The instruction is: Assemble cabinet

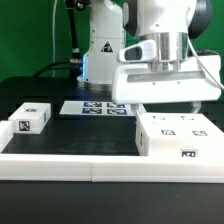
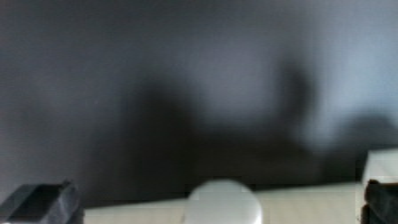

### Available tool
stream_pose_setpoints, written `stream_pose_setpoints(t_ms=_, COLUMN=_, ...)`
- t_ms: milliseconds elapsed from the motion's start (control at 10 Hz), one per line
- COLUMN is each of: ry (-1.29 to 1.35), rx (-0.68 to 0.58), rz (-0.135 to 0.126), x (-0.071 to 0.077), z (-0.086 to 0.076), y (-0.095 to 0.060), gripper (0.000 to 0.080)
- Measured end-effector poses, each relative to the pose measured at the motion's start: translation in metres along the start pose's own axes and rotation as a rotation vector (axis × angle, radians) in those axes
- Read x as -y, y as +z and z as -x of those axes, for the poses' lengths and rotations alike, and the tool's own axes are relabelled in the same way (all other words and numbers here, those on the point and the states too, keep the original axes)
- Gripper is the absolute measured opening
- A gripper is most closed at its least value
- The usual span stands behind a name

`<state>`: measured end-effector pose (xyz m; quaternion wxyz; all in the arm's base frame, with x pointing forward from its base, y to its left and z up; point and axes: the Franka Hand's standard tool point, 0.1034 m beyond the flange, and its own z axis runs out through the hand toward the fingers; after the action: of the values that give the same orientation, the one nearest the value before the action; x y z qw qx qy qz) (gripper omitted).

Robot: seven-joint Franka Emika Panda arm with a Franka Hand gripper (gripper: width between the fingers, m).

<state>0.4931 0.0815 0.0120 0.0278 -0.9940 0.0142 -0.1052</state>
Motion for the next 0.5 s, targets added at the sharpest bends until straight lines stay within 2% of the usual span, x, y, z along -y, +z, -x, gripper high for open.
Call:
stream_pose_setpoints(t_ms=100, ry=-0.006, rx=0.001, rz=0.006, x=-0.0038, z=0.0013, y=0.0038, gripper=0.0797)
stream_pose_setpoints(t_ms=500, ry=-0.019, rx=-0.001, rz=0.004, x=-0.0028, z=0.0002, y=0.0038, gripper=0.0797)
